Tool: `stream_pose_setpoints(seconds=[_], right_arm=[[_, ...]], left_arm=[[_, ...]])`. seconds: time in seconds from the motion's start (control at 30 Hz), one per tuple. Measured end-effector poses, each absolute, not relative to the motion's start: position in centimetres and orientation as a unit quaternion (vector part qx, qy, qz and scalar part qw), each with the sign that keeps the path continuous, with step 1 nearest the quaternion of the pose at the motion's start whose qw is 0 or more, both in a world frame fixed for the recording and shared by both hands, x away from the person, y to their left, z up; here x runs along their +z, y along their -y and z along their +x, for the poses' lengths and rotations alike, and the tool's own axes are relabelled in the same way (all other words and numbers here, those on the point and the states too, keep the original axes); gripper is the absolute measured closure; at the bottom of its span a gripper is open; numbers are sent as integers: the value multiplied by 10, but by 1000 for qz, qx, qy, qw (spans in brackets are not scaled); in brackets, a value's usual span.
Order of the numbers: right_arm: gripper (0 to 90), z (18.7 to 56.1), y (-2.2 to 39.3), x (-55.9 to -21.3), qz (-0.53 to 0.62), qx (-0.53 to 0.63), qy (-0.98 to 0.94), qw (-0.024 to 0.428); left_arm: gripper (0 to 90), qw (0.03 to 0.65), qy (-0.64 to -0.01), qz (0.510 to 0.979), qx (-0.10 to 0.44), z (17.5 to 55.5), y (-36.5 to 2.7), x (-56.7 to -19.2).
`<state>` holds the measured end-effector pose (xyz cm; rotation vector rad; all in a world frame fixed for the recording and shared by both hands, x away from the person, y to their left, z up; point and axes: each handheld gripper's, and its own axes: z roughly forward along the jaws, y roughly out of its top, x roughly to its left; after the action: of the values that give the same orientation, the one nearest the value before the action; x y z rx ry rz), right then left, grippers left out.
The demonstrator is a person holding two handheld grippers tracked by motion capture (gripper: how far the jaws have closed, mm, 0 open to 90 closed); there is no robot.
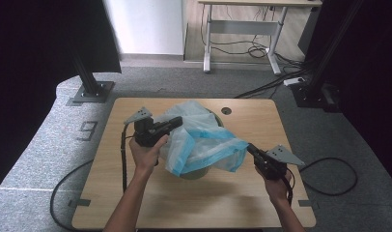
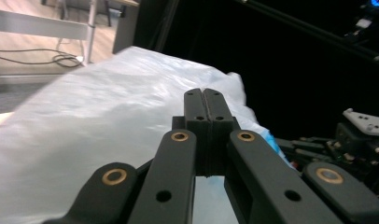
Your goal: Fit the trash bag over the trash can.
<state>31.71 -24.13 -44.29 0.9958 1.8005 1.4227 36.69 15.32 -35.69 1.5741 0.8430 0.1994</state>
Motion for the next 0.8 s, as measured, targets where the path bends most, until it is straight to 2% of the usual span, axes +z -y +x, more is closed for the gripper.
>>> stream_pose_setpoints(seconds=[0.37,0.8], right_arm=[[889,323,262,-445,404,536,-670,316],[887,311,270,-441,377,566,-660,321]], left_arm=[[900,591,-379,702,122,364,-176,-354],[900,596,-396,685,139,354,-206,-362]])
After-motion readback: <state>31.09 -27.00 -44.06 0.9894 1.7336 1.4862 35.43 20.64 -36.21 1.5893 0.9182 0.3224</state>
